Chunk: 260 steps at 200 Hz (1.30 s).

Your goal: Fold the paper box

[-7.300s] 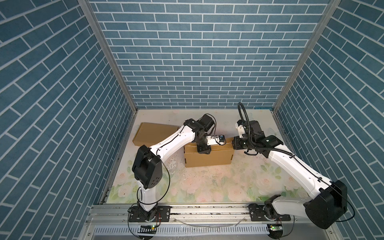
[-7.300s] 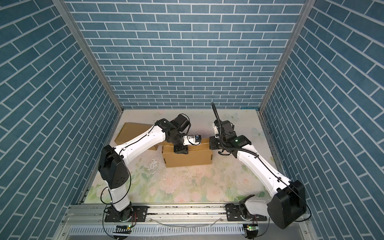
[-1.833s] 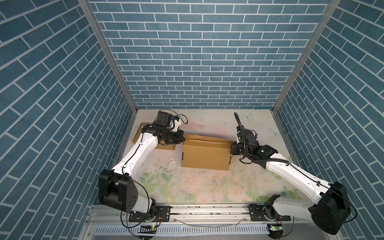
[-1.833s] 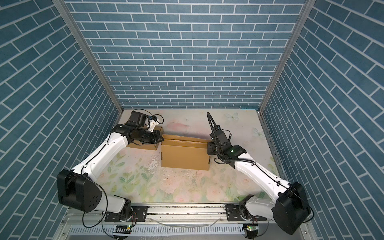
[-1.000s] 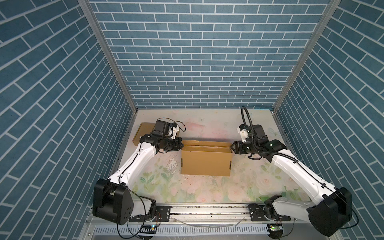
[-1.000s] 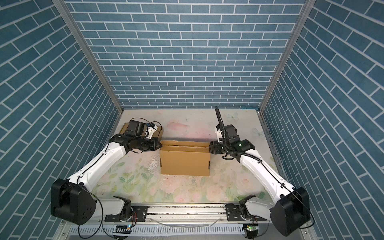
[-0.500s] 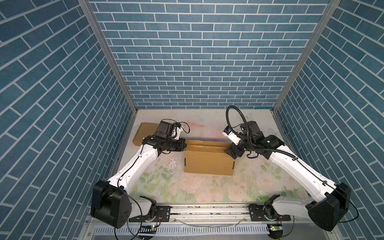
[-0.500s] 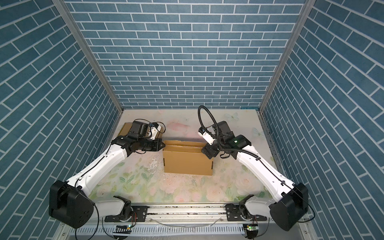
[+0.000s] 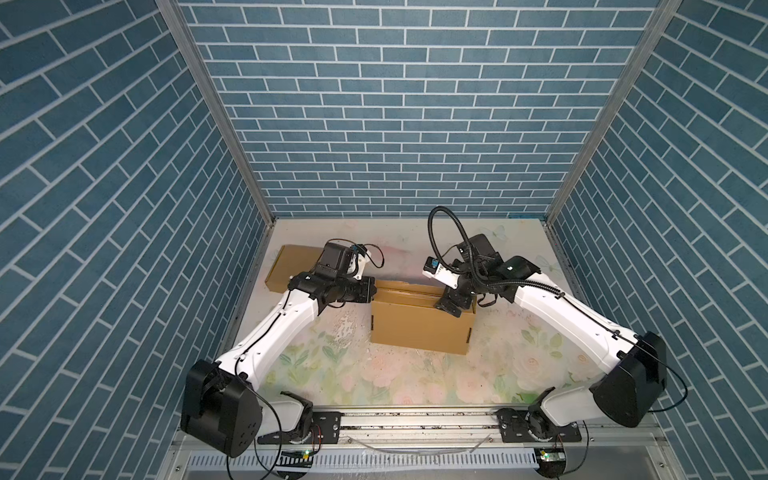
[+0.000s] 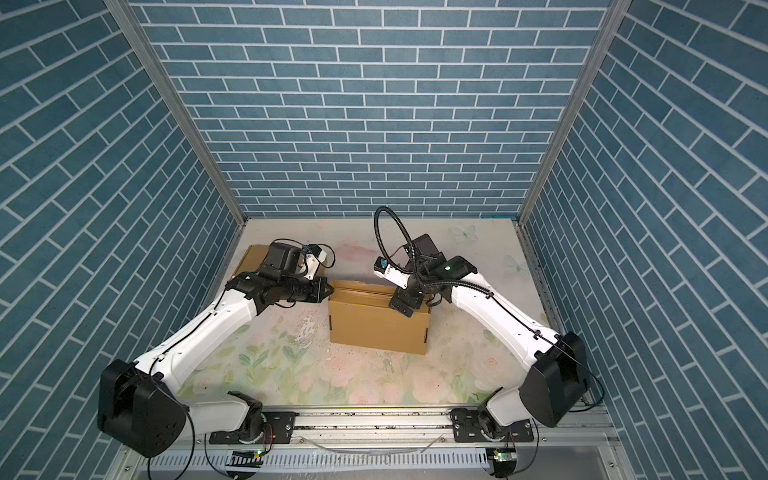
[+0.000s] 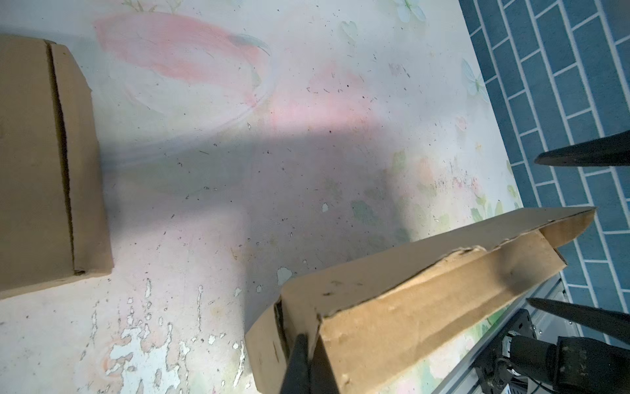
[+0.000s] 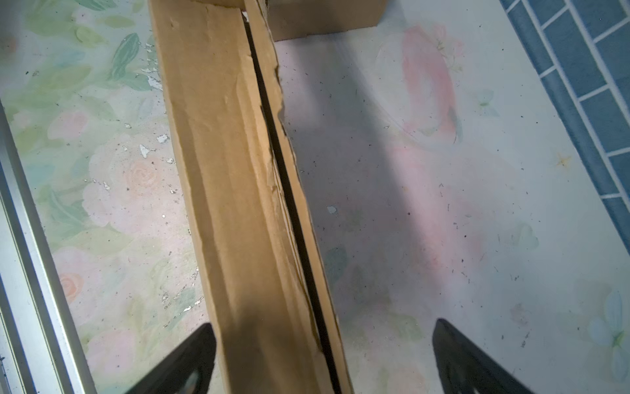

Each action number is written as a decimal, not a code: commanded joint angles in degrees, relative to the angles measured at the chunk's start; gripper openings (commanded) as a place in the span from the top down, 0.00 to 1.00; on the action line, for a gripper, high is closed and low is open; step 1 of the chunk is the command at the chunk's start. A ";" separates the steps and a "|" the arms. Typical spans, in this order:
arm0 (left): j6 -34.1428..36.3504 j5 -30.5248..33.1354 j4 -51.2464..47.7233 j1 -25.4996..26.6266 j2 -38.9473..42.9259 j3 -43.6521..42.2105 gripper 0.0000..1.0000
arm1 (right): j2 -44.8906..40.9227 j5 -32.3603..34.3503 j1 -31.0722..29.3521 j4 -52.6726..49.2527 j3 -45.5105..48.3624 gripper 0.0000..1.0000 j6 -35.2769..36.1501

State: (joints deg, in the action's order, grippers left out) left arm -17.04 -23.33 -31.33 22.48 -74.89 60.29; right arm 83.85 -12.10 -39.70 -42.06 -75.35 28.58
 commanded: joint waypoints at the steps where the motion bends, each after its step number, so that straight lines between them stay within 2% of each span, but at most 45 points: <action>1: 0.89 0.49 1.11 0.29 0.01 -0.49 1.00 | 0.95 -1.50 -1.59 -2.25 -2.29 0.02 2.77; 40: 0.91 -0.11 1.71 0.40 -0.33 -0.70 1.00 | 1.49 4.51 -4.48 -0.28 -0.71 0.04 2.85; 70: 0.99 -0.22 1.97 0.37 -0.53 -0.78 1.00 | 1.29 6.10 -4.85 0.30 -1.33 0.07 2.41; 106: 0.78 -0.48 2.93 0.39 -0.69 -1.47 1.00 | 1.32 10.23 -7.35 3.35 2.13 0.17 2.59; 148: -0.63 -2.31 5.42 0.38 0.58 -3.65 1.00 | -0.47 16.24 -10.54 8.08 7.70 0.33 1.77; 191: -1.95 -4.85 8.46 0.50 2.51 -6.69 0.94 | -2.11 20.11 -13.01 14.06 12.56 0.50 -0.03; 212: -1.79 -6.08 8.58 0.37 3.63 -7.54 0.87 | -2.12 20.85 -13.59 15.78 13.90 0.55 -0.79; 260: -0.48 -8.19 4.11 -1.77 8.84 -5.61 0.58 | -2.79 22.94 -14.63 16.50 16.05 0.58 -1.55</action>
State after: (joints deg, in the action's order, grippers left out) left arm -18.44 -28.14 -23.97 22.22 -69.28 53.47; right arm 81.45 9.32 -53.36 -25.41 -62.72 28.73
